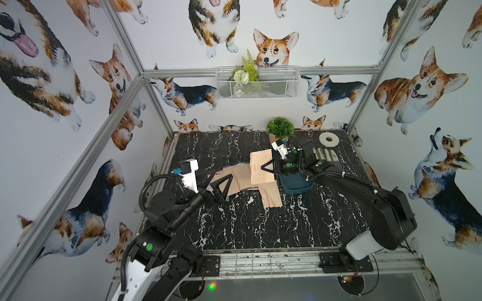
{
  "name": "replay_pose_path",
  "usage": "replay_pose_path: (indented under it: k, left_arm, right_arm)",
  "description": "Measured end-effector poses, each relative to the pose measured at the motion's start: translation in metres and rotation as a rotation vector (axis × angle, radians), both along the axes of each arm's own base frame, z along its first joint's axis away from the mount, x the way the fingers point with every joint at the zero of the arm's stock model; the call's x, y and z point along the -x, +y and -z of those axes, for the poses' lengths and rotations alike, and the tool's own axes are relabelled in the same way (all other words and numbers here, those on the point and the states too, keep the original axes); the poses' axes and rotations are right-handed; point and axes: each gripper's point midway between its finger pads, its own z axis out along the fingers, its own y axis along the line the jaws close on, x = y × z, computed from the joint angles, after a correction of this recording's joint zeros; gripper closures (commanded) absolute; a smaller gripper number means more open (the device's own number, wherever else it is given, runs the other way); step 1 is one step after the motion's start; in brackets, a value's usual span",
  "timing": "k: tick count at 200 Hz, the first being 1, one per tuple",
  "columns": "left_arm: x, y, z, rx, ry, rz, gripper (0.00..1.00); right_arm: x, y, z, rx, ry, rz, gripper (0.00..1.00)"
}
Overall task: Take out the stationery paper from the storage box
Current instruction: Place the stationery paper at the center of the board, then reset both arms
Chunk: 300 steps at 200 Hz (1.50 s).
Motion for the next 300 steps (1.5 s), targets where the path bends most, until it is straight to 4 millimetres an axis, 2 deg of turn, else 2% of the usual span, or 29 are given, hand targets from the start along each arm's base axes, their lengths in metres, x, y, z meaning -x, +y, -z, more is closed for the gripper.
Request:
replay_pose_path:
  k: [39,45,60,70,88,97,114,139,152,164,190,214,234,256,274,278,280,300]
  left_arm:
    - [0.001,0.027,0.015,-0.086,0.023,-0.132,0.01]
    - [0.001,0.029,0.016,-0.096,0.025,-0.144,0.01]
    - [0.001,0.034,0.021,-0.119,0.036,-0.170,0.01]
    - [0.001,0.038,0.024,-0.131,0.042,-0.188,0.01]
    - [0.001,0.042,0.028,-0.143,0.044,-0.209,0.00]
    - [0.000,0.044,0.031,-0.152,0.050,-0.217,0.00]
    - [-0.002,0.046,0.036,-0.171,0.062,-0.231,0.00]
    - [-0.005,0.050,0.041,-0.195,0.077,-0.261,0.00]
    - [-0.007,0.053,0.044,-0.211,0.084,-0.280,0.00]
    - [-0.009,0.056,0.049,-0.234,0.104,-0.299,0.00]
    - [-0.017,0.064,0.050,-0.303,0.141,-0.352,0.00]
    - [-0.026,0.075,0.049,-0.399,0.160,-0.424,0.00]
    - [-0.040,0.084,0.053,-0.512,0.174,-0.488,0.00]
    - [-0.059,0.086,0.070,-0.649,0.205,-0.518,0.00]
    - [-0.072,0.085,0.088,-0.711,0.228,-0.530,0.00]
    - [-0.075,0.084,0.092,-0.718,0.233,-0.533,0.00]
    - [-0.075,0.084,0.094,-0.722,0.235,-0.533,0.00]
    - [-0.088,0.078,0.119,-0.747,0.233,-0.525,0.00]
  right_arm:
    - [-0.051,0.035,0.064,0.093,0.089,0.013,1.00]
    - [-0.057,0.040,0.072,0.103,0.101,0.013,0.94]
    - [-0.068,0.051,0.094,0.137,0.133,0.013,0.68]
    - [-0.075,0.056,0.109,0.158,0.151,0.017,0.54]
    - [-0.076,0.059,0.133,0.197,0.192,0.018,0.33]
    - [-0.075,0.058,0.146,0.221,0.216,0.026,0.27]
    - [-0.072,0.055,0.161,0.249,0.246,0.038,0.22]
    - [-0.072,0.049,0.165,0.284,0.255,0.067,0.17]
    - [-0.070,0.045,0.157,0.328,0.220,0.086,0.16]
    - [-0.067,0.044,0.137,0.365,0.158,0.094,0.16]
    - [-0.069,0.042,0.069,0.395,-0.027,0.118,0.15]
    - [-0.067,0.011,0.008,0.450,-0.191,0.202,0.13]
    - [-0.051,-0.030,-0.034,0.498,-0.319,0.291,0.13]
    - [-0.027,-0.091,-0.068,0.562,-0.458,0.422,0.12]
    - [-0.005,-0.145,-0.079,0.631,-0.567,0.539,0.10]
    - [-0.001,-0.158,-0.081,0.646,-0.594,0.570,0.01]
    - [0.002,-0.164,-0.081,0.655,-0.604,0.582,0.00]
    - [0.024,-0.217,-0.082,0.720,-0.715,0.699,0.00]
